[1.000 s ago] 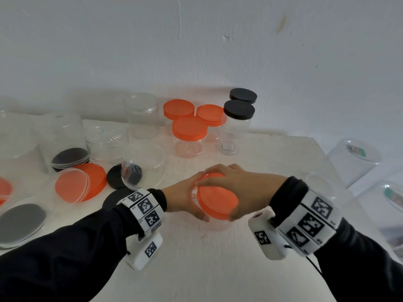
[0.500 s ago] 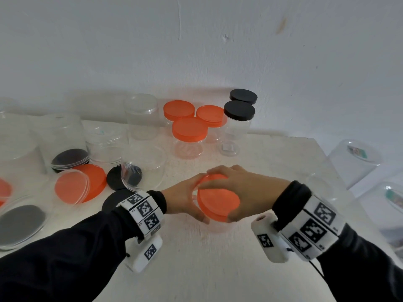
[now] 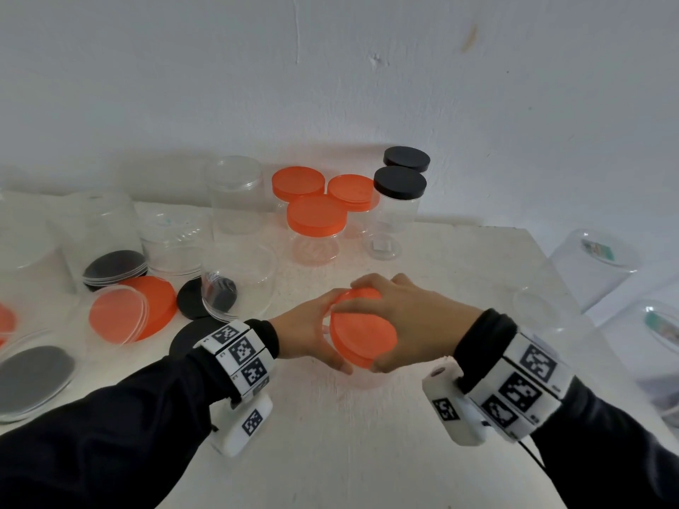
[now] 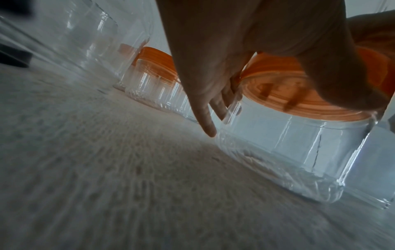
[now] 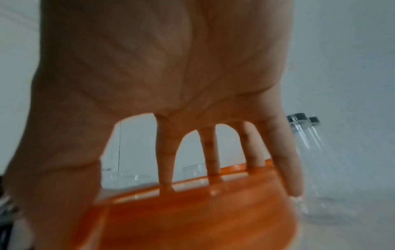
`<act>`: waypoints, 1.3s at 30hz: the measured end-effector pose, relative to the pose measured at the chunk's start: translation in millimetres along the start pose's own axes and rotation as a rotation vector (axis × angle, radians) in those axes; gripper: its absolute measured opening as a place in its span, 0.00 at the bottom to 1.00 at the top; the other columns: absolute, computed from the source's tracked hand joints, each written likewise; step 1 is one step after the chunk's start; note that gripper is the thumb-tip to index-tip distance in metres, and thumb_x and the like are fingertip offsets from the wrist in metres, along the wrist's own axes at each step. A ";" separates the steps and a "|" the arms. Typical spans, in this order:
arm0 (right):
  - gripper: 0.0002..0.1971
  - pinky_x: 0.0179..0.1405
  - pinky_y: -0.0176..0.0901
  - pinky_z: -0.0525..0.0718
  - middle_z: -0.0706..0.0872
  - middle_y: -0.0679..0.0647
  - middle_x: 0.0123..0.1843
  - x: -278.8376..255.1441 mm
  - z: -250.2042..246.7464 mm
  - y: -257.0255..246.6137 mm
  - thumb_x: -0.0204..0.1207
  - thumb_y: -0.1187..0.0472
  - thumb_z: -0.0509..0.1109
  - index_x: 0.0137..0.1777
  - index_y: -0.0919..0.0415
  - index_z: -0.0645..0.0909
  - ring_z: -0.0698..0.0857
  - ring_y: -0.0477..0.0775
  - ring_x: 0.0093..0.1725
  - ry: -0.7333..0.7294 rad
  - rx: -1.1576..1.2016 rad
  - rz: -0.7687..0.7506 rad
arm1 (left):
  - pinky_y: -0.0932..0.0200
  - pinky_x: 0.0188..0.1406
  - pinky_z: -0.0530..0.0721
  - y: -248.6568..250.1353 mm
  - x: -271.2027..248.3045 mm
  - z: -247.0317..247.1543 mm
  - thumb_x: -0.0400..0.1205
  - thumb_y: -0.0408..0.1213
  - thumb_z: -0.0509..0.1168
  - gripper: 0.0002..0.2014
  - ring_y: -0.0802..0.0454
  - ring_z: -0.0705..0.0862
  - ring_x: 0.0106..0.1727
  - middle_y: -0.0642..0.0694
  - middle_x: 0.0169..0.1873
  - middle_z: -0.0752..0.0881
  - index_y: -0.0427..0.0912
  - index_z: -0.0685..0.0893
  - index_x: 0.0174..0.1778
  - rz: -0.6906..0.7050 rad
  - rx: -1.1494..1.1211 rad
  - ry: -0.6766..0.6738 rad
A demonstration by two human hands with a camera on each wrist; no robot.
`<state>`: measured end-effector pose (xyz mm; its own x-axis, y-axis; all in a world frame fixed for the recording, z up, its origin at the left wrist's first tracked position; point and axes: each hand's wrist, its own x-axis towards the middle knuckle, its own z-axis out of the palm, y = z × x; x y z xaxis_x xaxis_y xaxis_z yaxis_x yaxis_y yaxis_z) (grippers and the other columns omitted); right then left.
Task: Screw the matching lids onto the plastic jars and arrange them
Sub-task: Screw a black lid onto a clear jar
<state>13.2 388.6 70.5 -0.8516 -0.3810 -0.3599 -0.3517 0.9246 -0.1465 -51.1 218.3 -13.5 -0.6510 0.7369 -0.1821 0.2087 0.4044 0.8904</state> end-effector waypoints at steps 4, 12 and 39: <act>0.42 0.50 0.45 0.76 0.65 0.48 0.69 0.2 7.6 -6.8 0.62 0.33 0.70 0.75 0.30 0.54 0.70 0.55 0.59 0.141 -0.103 0.071 | 0.75 0.56 0.74 0.3 -0.4 -1.1 0.60 0.30 0.82 0.45 0.68 0.76 0.61 0.61 0.60 0.77 0.58 0.65 0.67 -0.001 -0.007 -0.011; 0.45 0.43 0.43 0.73 0.70 0.52 0.63 -4.6 14.0 -10.5 0.61 0.28 0.67 0.78 0.35 0.55 0.70 0.54 0.50 0.204 -0.145 0.082 | 0.77 0.53 0.74 3.2 -2.4 0.7 0.58 0.33 0.84 0.45 0.71 0.77 0.58 0.63 0.57 0.79 0.59 0.67 0.66 0.016 0.083 -0.022; 0.24 0.18 0.43 0.82 0.86 0.58 0.44 29.9 45.3 24.4 0.49 0.64 0.87 0.48 0.62 0.86 0.87 0.60 0.43 0.693 -0.110 0.019 | 0.62 0.61 0.73 -6.4 19.5 3.5 0.72 0.45 0.74 0.37 0.53 0.73 0.60 0.47 0.60 0.66 0.47 0.64 0.75 0.044 -0.071 0.551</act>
<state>-3.3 399.9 14.4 -0.8968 -0.3118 0.3139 -0.3404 0.9395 -0.0392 -62.6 232.0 -24.3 -0.9321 0.3525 0.0835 0.2067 0.3282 0.9217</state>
